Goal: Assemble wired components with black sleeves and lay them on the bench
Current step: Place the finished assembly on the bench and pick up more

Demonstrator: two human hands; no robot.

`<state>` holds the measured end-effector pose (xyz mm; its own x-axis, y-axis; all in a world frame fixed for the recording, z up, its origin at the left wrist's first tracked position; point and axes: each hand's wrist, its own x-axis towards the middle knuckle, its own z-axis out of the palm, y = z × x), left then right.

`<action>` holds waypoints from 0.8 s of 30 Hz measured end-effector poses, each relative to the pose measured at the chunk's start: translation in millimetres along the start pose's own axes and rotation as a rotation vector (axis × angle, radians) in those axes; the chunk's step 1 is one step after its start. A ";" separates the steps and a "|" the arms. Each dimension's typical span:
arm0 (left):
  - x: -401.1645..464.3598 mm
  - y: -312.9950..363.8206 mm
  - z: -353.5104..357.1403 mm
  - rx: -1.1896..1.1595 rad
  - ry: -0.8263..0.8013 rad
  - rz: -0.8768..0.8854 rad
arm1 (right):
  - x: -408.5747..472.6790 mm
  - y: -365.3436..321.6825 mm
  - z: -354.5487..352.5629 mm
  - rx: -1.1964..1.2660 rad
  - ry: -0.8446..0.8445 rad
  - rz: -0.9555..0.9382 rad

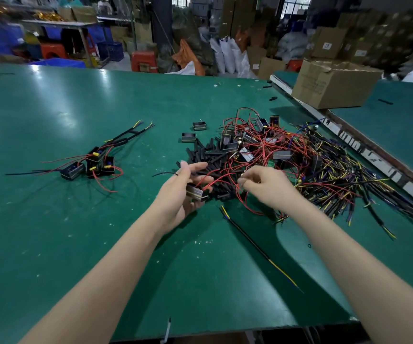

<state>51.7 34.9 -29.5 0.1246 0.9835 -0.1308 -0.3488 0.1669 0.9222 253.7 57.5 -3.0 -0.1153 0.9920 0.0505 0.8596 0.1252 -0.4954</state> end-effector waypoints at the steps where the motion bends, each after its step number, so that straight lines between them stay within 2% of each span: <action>1: 0.8 -0.4 -1.9 -0.026 -0.003 0.000 | -0.9 -3.1 7.0 -0.073 -0.054 -0.011; 4: 0.8 4.1 -7.6 -0.084 0.000 -0.017 | -2.2 -7.4 25.2 -0.278 -0.090 -0.041; 9: 1.7 13.8 -13.2 0.010 -0.030 0.031 | -6.8 0.2 43.1 -0.188 0.045 -0.114; 11: 2.1 19.6 -14.3 0.192 -0.080 0.120 | -11.4 6.3 49.2 -0.181 0.104 -0.158; 14: 7.0 34.0 -14.2 0.600 -0.100 0.309 | -13.1 12.3 53.0 -0.189 0.154 -0.183; 18: 26.7 51.1 -9.5 0.649 -0.081 0.519 | -12.0 14.1 53.7 -0.170 0.160 -0.175; 20: 44.9 52.2 -14.0 0.811 0.021 0.650 | -12.0 13.5 54.4 -0.174 0.167 -0.176; 22: 64.3 47.4 -25.1 1.071 0.136 0.633 | -12.1 13.9 54.6 -0.183 0.177 -0.182; 24: 76.4 38.0 -40.5 1.278 0.134 0.418 | -12.7 14.3 54.5 -0.184 0.191 -0.192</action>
<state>10.4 119.2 -19.1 0.1064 0.9558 0.2742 0.7727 -0.2530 0.5822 240.3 46.0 -58.1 -0.2036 0.9324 0.2986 0.9088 0.2934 -0.2967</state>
